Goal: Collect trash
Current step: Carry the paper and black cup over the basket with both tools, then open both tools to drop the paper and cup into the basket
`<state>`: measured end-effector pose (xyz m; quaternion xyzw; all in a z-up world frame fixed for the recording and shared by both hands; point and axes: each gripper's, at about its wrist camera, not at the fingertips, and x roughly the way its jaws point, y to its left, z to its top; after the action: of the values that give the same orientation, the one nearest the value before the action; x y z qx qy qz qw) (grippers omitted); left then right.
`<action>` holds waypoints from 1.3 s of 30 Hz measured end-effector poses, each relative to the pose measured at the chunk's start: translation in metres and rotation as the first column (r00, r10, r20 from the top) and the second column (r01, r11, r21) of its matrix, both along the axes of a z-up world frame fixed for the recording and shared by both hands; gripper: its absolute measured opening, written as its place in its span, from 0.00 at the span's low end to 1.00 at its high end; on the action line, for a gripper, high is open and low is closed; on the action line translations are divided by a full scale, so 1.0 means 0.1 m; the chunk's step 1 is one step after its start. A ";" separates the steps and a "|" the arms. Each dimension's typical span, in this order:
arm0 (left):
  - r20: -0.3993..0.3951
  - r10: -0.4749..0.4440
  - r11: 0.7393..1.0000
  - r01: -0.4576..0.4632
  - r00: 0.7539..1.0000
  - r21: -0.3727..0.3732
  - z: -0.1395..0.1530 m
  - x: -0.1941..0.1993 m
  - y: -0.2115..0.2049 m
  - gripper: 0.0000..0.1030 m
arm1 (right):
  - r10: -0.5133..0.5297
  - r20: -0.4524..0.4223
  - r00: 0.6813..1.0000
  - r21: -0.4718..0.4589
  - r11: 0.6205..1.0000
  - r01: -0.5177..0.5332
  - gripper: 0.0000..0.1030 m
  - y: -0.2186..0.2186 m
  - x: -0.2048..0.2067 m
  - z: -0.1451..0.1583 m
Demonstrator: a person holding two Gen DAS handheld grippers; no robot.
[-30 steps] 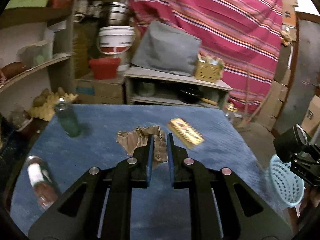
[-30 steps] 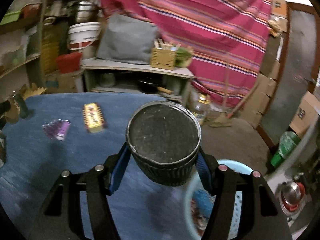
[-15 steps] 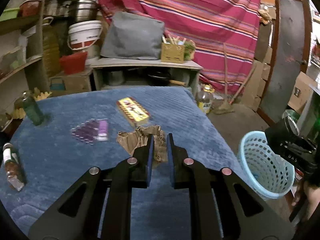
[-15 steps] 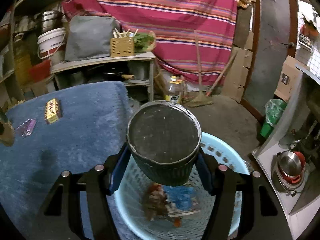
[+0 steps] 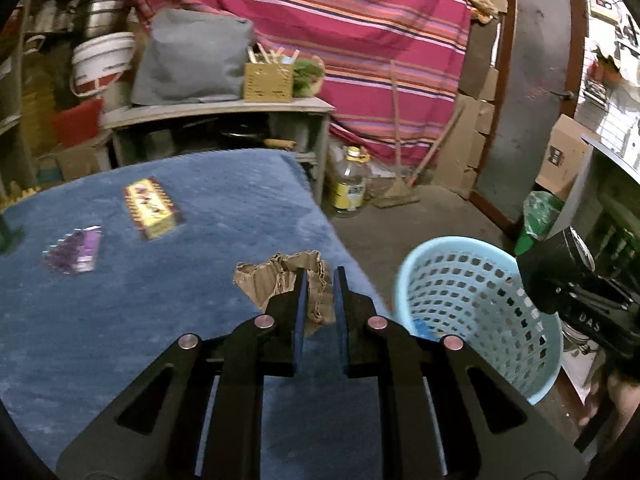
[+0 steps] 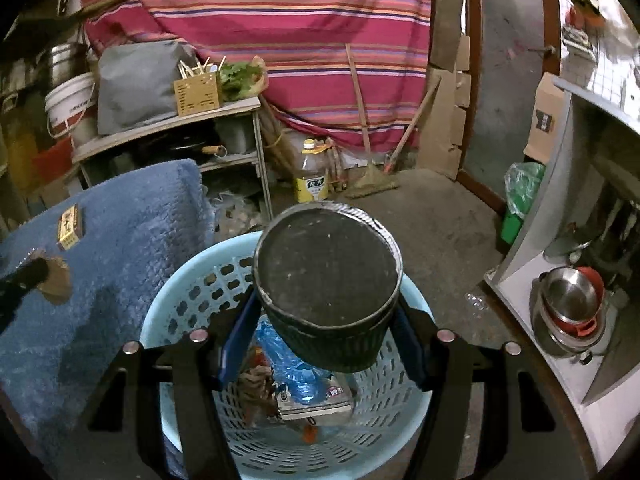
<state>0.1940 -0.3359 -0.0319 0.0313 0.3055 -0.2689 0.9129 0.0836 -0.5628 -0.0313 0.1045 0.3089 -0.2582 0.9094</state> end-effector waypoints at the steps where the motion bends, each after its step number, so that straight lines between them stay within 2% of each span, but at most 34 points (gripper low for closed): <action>1: -0.008 -0.015 1.000 0.015 1.000 -0.002 -0.03 0.00 -0.10 0.12 | -0.001 -0.006 1.000 0.000 1.000 0.001 0.61 -0.02 0.01 -0.02; 8: 0.014 -0.112 0.993 0.111 0.994 0.028 -0.07 -0.13 -0.64 0.12 | -0.029 -0.029 0.999 0.034 0.999 0.030 0.61 -0.23 0.01 -0.15; 14: 0.031 -0.201 0.979 0.200 0.979 0.043 0.00 -0.27 -1.01 0.12 | -0.043 -0.052 0.998 0.040 0.998 0.045 0.61 -0.36 -0.01 -0.21; 18: 0.008 -0.244 0.969 0.244 0.970 0.039 0.01 -0.27 -1.15 0.14 | -0.057 -0.058 0.997 0.059 0.996 0.060 0.61 -0.44 -0.07 -0.25; 19: 0.001 -0.251 0.967 0.251 0.968 0.040 0.01 -0.28 -1.17 0.27 | -0.058 -0.058 0.997 0.063 0.996 0.062 0.61 -0.45 -0.08 -0.26; 20: 0.001 -0.246 0.968 0.246 0.969 0.043 0.01 -0.28 -1.17 0.51 | -0.058 -0.058 0.997 0.064 0.996 0.062 0.61 -0.46 -0.08 -0.26; 22: 0.025 -0.212 0.977 0.211 0.977 0.032 0.04 -0.31 -1.12 0.71 | -0.054 -0.058 0.997 0.066 0.996 0.058 0.61 -0.45 -0.08 -0.26; 25: 0.017 -0.216 0.976 0.215 0.976 0.024 0.07 -0.29 -1.06 0.73 | -0.046 -0.060 0.997 0.068 0.996 0.050 0.61 -0.45 -0.05 -0.26; 29: 0.027 -0.155 0.988 0.154 0.988 0.012 0.13 -0.21 -0.83 0.86 | -0.026 -0.064 0.998 0.072 0.997 0.031 0.61 -0.40 0.00 -0.27; 34: 0.048 -0.054 0.998 0.055 0.997 -0.021 0.19 -0.17 -0.36 0.94 | 0.017 -0.054 0.998 0.110 0.994 -0.011 0.62 -0.27 0.12 -0.28; 37: 0.076 -0.007 1.000 0.008 0.997 -0.010 0.22 -0.20 -0.12 0.94 | 0.018 -0.049 0.999 0.107 0.994 -0.013 0.80 -0.17 0.20 -0.28; 39: 0.100 0.018 1.000 -0.018 0.995 0.001 0.25 -0.23 0.02 0.95 | -0.003 -0.058 0.998 0.070 0.998 0.007 0.87 -0.11 0.24 -0.27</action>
<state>0.1714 -0.3335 -0.0071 0.0430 0.2601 -0.2583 0.9294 0.1074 -0.5734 -0.0578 0.1297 0.3437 -0.2523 0.8952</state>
